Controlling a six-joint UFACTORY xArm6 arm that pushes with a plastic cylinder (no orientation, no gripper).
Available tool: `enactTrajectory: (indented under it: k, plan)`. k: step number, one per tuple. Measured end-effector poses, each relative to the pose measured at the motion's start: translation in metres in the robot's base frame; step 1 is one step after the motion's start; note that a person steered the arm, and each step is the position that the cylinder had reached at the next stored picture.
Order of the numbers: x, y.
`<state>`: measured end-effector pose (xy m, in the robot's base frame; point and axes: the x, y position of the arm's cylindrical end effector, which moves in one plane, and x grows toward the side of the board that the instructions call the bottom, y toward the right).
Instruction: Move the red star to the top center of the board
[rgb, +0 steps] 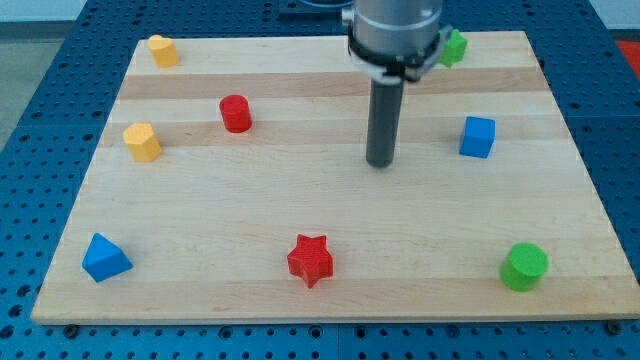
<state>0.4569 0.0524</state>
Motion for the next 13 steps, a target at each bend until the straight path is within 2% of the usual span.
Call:
enactTrajectory:
  k: [3,4,5,6,7,8,9,10,11,13]
  plan:
    - [0.137,0.005]
    - [0.160,-0.011]
    - [0.151,-0.035]
    - [0.108,-0.035]
    - [0.104,-0.034]
    - [0.154,-0.031]
    - [0.161,-0.041]
    - [0.156,-0.093]
    - [0.131,-0.106]
    - [0.075,-0.061]
